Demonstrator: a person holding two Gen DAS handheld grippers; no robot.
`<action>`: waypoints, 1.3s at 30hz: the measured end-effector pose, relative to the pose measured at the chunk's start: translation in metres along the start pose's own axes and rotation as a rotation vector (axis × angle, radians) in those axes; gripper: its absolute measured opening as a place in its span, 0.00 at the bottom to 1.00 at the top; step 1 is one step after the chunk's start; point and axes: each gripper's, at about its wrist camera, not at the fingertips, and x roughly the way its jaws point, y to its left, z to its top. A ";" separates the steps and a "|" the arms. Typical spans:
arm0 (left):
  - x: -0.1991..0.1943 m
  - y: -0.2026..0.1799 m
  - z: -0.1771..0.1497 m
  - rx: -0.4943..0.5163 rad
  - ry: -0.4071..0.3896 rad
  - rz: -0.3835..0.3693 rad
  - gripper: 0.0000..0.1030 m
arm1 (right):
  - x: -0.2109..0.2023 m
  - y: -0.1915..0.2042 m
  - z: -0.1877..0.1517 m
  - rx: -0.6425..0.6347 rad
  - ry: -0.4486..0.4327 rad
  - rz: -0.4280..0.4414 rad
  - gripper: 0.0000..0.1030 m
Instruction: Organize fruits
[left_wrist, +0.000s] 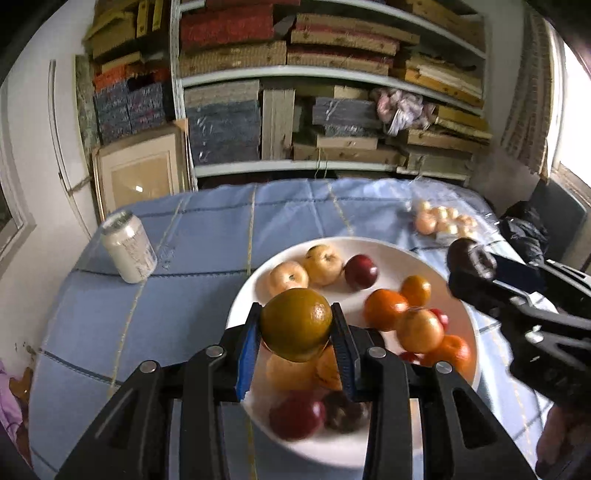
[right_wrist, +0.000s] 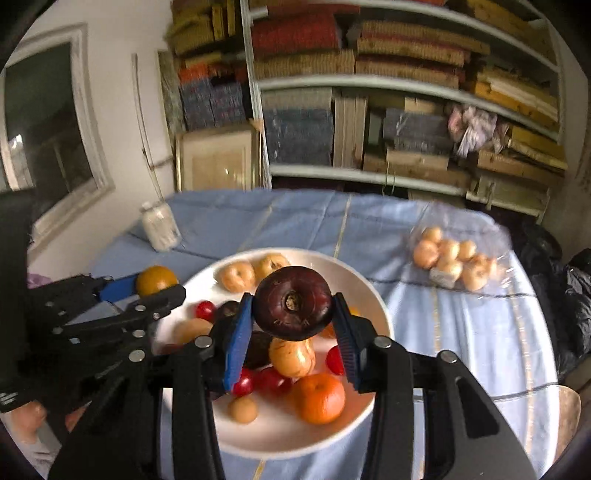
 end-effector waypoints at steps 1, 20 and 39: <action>0.009 0.002 0.000 -0.005 0.012 -0.004 0.36 | 0.009 0.000 0.000 0.001 0.011 0.000 0.41; -0.011 0.015 -0.001 -0.050 -0.034 0.006 0.73 | -0.044 0.001 0.004 0.030 -0.146 -0.020 0.79; -0.140 -0.028 -0.129 -0.073 -0.124 0.080 0.96 | -0.146 0.015 -0.142 0.112 -0.169 -0.119 0.96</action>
